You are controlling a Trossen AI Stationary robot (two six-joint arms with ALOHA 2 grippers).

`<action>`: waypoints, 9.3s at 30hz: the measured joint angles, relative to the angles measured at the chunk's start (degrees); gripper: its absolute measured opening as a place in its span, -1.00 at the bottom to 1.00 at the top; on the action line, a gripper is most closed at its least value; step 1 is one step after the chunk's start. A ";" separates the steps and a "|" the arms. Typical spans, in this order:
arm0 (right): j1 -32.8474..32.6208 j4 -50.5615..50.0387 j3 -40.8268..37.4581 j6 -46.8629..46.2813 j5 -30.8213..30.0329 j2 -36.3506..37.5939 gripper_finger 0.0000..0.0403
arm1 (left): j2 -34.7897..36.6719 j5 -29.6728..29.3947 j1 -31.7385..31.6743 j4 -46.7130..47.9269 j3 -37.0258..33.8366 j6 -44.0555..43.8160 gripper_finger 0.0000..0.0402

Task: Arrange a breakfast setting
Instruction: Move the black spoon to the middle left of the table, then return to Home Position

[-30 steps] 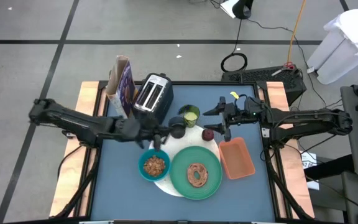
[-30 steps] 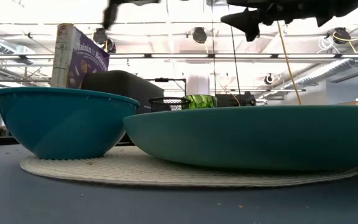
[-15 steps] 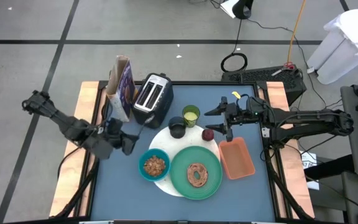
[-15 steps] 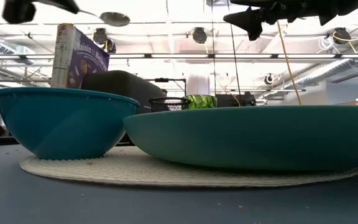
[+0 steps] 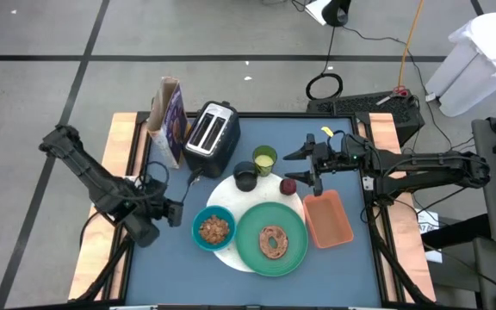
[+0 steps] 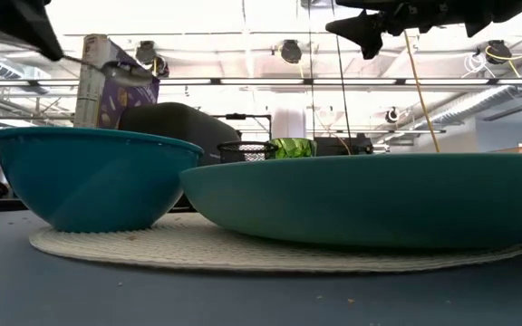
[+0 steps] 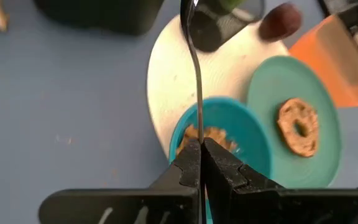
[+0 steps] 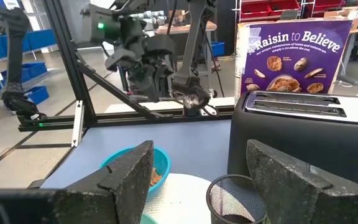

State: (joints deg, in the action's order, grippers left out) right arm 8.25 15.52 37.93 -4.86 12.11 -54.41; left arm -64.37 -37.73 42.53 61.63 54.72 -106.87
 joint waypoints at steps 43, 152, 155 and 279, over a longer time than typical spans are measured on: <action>0.00 -0.05 0.00 0.00 0.03 -0.04 0.25 | -32.92 12.01 2.80 -9.81 -0.02 -25.24 -0.96; 0.00 -10.24 0.03 -1.53 0.03 19.55 0.25 | 25.02 -4.07 -16.73 -35.97 -2.32 106.49 -0.48; 0.00 -10.24 0.04 -1.53 0.03 19.85 0.25 | 26.28 -4.05 -18.95 -42.16 -5.15 111.40 -0.54; 0.02 -10.20 0.00 -1.51 0.01 19.87 0.25 | 63.99 42.62 -54.38 -62.67 -54.10 98.92 -0.99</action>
State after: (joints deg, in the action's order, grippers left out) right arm 8.27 5.32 37.93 -6.37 12.12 -34.54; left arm -0.38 4.89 -11.86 -1.04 0.62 -7.95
